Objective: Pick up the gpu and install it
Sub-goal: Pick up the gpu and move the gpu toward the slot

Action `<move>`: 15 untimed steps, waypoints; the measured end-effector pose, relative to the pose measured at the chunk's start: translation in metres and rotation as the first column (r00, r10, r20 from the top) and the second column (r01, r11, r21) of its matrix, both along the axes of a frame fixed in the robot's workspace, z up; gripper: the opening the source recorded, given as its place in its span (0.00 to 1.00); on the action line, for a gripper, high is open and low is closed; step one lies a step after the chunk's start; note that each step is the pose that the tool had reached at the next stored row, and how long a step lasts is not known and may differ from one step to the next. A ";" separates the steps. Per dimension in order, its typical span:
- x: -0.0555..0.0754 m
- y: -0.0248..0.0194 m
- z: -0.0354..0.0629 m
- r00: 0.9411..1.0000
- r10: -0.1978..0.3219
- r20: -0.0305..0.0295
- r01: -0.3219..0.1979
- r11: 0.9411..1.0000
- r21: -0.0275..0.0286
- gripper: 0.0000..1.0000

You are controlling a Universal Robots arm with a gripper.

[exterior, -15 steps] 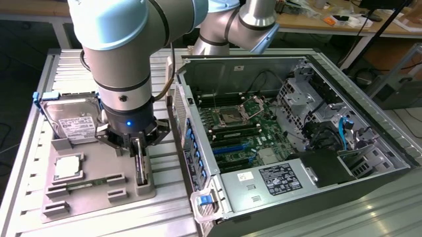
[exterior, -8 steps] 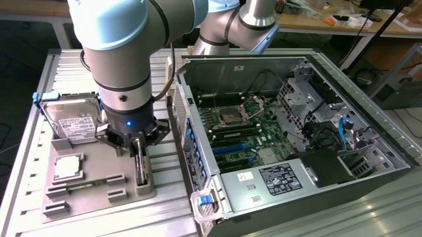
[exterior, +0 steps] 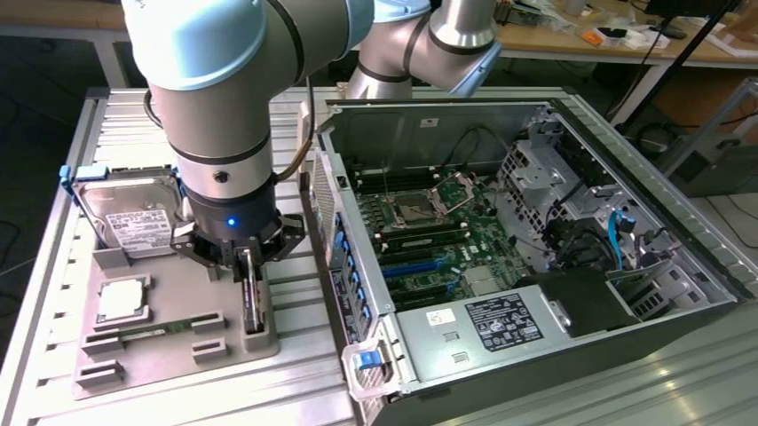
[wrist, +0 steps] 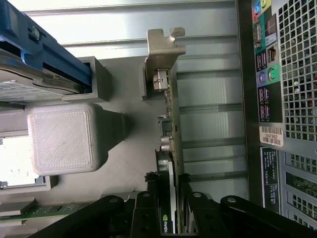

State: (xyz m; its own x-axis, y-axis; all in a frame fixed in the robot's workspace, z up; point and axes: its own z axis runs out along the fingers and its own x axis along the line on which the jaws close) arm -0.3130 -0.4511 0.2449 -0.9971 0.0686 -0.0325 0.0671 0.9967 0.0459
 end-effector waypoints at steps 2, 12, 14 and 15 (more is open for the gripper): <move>0.000 0.0000 0.0000 1.000 0.000 0.000 0.000 1.000 0.000 0.27; 0.000 0.0000 0.0000 1.000 0.000 0.000 0.000 1.000 0.000 0.27; 0.000 0.0000 0.0000 1.000 0.000 0.000 0.000 1.000 0.000 0.27; 0.000 0.0000 0.0000 1.000 0.000 0.000 0.000 1.000 0.000 0.27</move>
